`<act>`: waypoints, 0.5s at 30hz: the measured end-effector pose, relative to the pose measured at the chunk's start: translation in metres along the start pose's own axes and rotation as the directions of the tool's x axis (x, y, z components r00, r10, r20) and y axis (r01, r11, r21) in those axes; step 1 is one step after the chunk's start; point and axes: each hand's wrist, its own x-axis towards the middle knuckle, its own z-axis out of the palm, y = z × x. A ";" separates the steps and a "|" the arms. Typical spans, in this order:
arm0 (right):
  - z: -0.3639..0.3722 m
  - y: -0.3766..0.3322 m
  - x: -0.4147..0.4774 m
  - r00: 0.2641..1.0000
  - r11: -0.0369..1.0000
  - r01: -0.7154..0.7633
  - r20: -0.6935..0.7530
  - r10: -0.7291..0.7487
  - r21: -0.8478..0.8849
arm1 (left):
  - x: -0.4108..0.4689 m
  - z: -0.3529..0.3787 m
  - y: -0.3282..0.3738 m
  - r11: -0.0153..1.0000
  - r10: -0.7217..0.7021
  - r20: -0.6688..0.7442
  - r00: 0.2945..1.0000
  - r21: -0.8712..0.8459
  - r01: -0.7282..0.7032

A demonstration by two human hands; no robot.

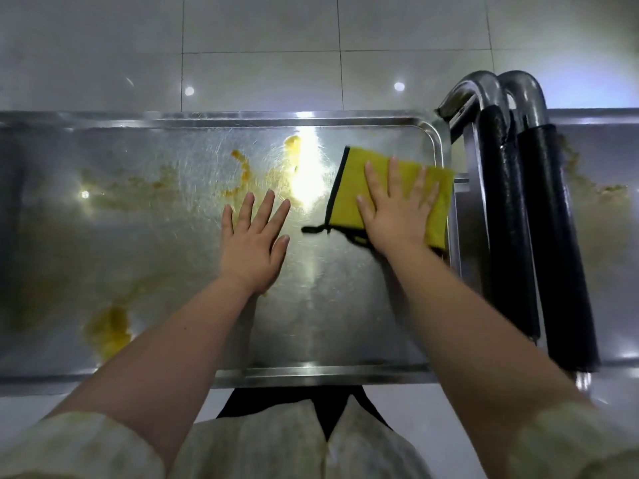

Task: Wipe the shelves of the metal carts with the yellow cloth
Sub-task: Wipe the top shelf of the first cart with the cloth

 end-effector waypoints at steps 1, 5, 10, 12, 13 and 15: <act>0.013 0.003 -0.031 1.000 1.000 0.028 0.006 -0.028 0.007 | 0.000 -0.001 0.001 1.000 -0.004 0.006 1.000 0.005 0.004; 0.058 0.003 -0.174 0.971 0.974 0.227 0.073 -0.227 0.007 | 0.001 -0.001 0.002 1.000 -0.017 0.027 0.999 0.018 0.017; 0.066 -0.032 -0.176 0.840 0.844 0.536 0.114 -0.530 -0.027 | -0.002 -0.006 0.002 1.000 0.004 0.042 0.999 -0.008 -0.004; 0.051 -0.057 -0.117 0.854 0.852 0.521 0.028 -0.520 -0.047 | 0.001 -0.011 -0.001 0.994 0.003 0.011 1.000 -0.107 -0.002; 0.042 -0.070 -0.082 0.872 0.871 0.489 -0.008 -0.490 -0.052 | 0.004 -0.016 -0.004 0.980 -0.050 -0.020 0.999 -0.192 0.045; 0.018 -0.094 -0.015 0.917 0.915 0.399 0.003 -0.400 -0.053 | 0.010 -0.025 -0.016 0.935 -0.204 -0.069 0.977 -0.309 0.173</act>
